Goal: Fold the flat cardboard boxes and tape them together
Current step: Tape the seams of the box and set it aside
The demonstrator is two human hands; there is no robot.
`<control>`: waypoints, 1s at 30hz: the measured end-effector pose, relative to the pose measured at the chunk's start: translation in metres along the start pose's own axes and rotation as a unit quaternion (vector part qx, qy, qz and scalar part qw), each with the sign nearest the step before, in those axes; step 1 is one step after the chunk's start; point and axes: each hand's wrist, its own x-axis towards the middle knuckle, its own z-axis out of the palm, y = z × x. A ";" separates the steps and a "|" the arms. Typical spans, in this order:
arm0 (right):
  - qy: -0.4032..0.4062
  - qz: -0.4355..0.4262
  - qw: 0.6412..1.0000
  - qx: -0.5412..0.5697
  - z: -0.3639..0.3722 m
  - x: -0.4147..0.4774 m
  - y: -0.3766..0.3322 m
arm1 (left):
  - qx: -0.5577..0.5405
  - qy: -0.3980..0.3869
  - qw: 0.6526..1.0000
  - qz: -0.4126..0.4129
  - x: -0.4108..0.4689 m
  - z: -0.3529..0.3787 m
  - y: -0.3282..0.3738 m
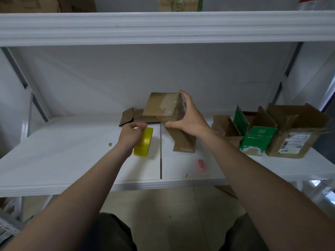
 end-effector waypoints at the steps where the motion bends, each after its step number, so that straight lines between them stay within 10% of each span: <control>1: -0.009 -0.009 0.999 -0.038 0.001 0.000 -0.002 | -0.002 0.004 1.000 -0.005 0.001 -0.002 -0.002; 10: -0.179 -0.116 0.938 -0.274 0.002 -0.007 0.009 | 0.089 0.043 0.995 0.000 0.010 -0.030 -0.039; 19: -0.310 -0.155 0.885 -0.311 0.027 -0.019 0.026 | 0.433 0.013 0.898 0.080 0.006 -0.030 -0.075; 30: -0.416 -0.129 0.832 -0.343 0.043 -0.007 0.047 | 0.449 0.031 0.882 0.137 0.017 -0.014 -0.090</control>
